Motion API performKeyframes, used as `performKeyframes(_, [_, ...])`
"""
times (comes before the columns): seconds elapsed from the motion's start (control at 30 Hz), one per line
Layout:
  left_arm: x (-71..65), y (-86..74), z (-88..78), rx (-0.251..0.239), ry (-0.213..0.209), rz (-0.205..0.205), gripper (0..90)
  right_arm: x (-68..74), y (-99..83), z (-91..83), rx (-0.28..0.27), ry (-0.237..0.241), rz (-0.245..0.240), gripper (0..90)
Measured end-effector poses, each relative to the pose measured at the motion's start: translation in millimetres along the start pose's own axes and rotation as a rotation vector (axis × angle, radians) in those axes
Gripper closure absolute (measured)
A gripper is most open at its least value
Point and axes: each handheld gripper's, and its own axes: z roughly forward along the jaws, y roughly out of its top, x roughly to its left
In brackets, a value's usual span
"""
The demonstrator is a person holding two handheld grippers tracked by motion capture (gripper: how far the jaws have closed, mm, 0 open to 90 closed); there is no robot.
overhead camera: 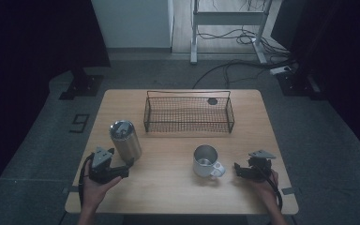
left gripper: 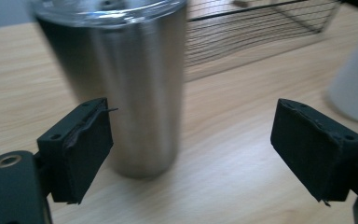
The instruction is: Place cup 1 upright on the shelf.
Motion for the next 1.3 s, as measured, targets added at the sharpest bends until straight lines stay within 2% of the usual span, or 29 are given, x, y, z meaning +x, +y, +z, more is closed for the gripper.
performKeyframes(0.2, [9.9,-3.9,4.5,0.013,0.014,-0.037,8.5,0.0,0.0,0.0,0.000,0.000,0.001,9.0])
performKeyframes(0.4, [15.9,-6.7,8.5,0.018,0.010,-0.055,6.2,0.0,0.0,0.0,0.000,0.000,0.001,9.0])
performKeyframes(0.5, [19.0,-6.6,11.1,0.009,-0.026,-0.083,5.3,-0.1,0.0,0.1,0.000,-0.001,0.002,8.9])
performKeyframes(0.63, [24.3,-6.3,16.5,0.014,-0.020,-0.081,4.6,-0.2,0.0,0.1,0.000,-0.003,0.004,8.9])
performKeyframes(1.0, [27.7,-3.0,28.3,0.023,-0.010,-0.075,1.2,-0.2,0.0,0.0,-0.001,-0.001,0.004,9.2])
performKeyframes(1.17, [31.3,1.1,33.6,0.023,0.005,-0.091,1.2,-0.1,0.0,0.0,-0.001,-0.002,0.003,9.2])
performKeyframes(1.3, [34.4,4.1,36.4,0.014,-0.002,-0.103,1.2,-0.4,0.0,0.1,0.000,0.001,0.005,9.0])
